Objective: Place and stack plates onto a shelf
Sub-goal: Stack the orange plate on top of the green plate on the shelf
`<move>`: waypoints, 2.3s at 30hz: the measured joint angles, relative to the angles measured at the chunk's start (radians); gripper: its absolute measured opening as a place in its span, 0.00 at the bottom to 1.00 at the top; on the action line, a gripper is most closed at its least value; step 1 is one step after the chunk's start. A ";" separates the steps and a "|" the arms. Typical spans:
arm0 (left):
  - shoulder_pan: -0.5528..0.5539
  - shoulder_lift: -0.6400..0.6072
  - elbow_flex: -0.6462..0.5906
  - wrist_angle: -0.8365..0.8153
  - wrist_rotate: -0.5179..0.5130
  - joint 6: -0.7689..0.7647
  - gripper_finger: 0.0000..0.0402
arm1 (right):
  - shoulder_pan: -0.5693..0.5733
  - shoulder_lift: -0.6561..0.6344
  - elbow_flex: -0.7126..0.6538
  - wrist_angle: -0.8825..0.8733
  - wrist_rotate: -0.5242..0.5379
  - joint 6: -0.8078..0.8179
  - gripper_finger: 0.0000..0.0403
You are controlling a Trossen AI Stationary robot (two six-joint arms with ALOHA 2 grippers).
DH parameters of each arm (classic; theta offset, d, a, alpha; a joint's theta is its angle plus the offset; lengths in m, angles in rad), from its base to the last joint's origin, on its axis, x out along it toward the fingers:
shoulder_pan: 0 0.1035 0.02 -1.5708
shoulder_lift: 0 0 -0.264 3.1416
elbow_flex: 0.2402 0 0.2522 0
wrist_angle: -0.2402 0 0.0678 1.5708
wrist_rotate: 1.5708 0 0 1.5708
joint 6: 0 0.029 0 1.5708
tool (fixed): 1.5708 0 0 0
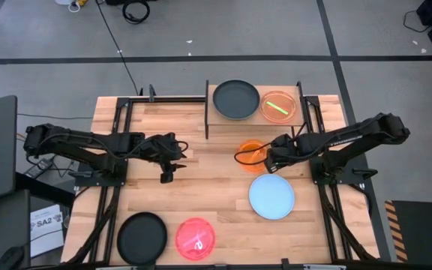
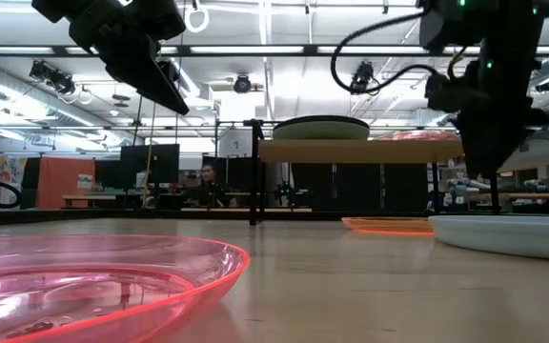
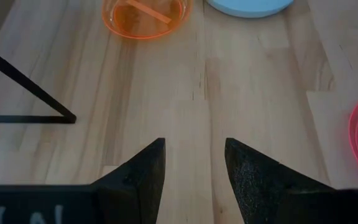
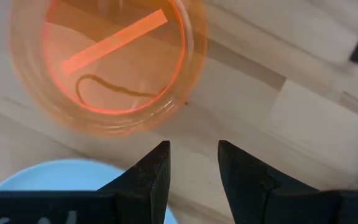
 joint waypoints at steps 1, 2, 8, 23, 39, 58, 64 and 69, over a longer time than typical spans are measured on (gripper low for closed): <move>0.000 0.000 0.000 0.000 0.000 0.000 0.43 | -0.007 0.000 -0.018 0.017 0.000 -0.001 0.35; 0.000 0.000 0.000 0.000 0.000 0.000 0.43 | -0.014 0.000 -0.035 0.033 0.000 -0.001 0.35; 0.000 0.000 0.000 0.000 0.000 0.001 0.43 | -0.062 0.000 -0.132 0.201 -0.003 -0.002 0.35; 0.000 0.001 0.000 0.000 0.000 0.002 0.43 | -0.146 0.001 -0.267 0.466 -0.004 -0.002 0.35; 0.000 0.001 0.000 0.000 0.000 0.003 0.43 | -0.153 -0.002 -0.367 0.676 -0.002 0.005 0.34; 0.000 0.001 0.000 0.000 0.000 0.002 0.43 | -0.153 0.002 -0.372 0.696 -0.003 0.008 0.07; 0.000 0.001 0.000 0.000 0.000 0.002 0.43 | -0.153 0.002 -0.372 0.720 0.001 0.008 0.02; 0.000 0.001 0.000 0.000 0.000 0.002 0.43 | -0.153 0.002 -0.372 0.749 0.005 0.007 0.02</move>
